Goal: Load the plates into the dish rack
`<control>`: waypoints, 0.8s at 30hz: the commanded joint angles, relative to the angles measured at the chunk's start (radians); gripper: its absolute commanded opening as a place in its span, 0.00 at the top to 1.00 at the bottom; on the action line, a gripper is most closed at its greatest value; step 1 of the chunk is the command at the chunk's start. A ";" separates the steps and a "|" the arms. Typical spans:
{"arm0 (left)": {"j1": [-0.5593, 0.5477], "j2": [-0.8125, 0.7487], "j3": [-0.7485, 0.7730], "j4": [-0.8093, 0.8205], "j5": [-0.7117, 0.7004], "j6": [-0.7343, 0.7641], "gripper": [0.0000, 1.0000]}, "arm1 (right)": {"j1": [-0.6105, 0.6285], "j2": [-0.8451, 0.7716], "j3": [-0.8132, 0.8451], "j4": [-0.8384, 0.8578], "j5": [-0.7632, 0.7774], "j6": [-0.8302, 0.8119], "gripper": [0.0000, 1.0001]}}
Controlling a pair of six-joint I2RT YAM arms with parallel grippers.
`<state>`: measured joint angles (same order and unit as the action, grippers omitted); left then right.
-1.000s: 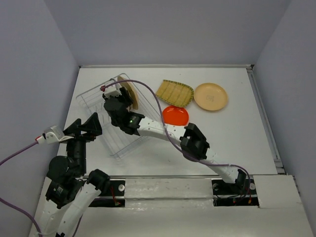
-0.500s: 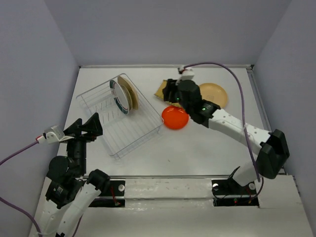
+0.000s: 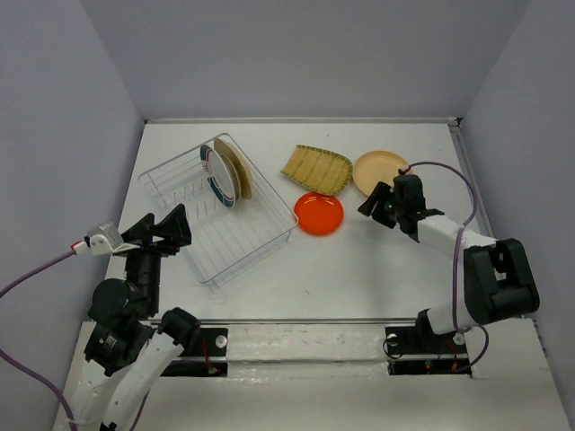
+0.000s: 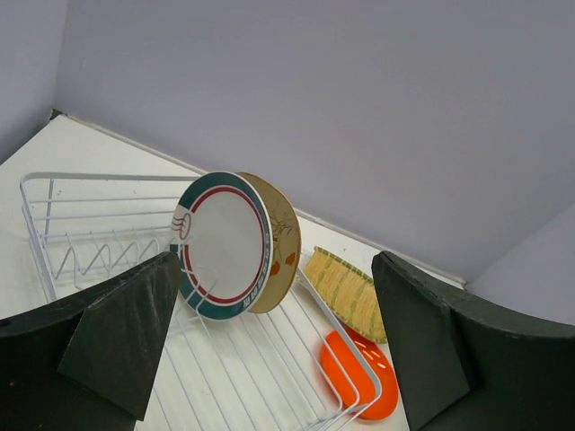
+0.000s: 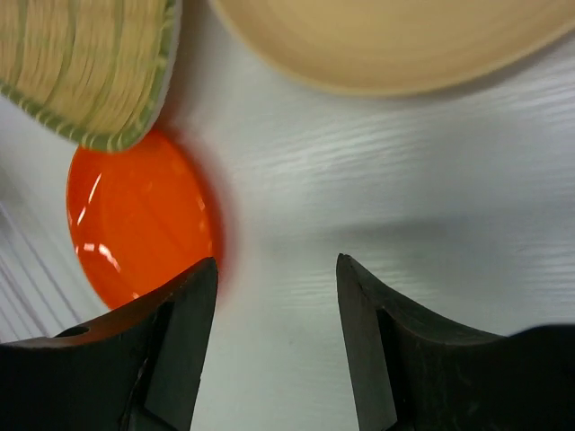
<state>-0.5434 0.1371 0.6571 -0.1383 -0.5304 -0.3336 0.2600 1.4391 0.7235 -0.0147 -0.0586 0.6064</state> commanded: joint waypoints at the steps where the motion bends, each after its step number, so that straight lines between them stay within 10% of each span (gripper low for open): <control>1: -0.004 0.025 0.010 0.055 0.004 0.010 0.01 | -0.158 0.036 -0.001 0.116 -0.029 0.084 0.37; 16: -0.029 0.032 0.010 0.063 0.006 0.018 0.01 | -0.427 0.360 0.203 0.151 -0.084 0.076 0.26; 24: -0.032 0.025 0.009 0.063 0.000 0.019 0.01 | -0.459 0.491 0.283 0.163 -0.144 0.167 0.57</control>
<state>-0.5690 0.1440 0.6567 -0.1314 -0.5232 -0.3294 -0.1802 1.8805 0.9993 0.1932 -0.1669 0.7307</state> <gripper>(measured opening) 0.990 0.509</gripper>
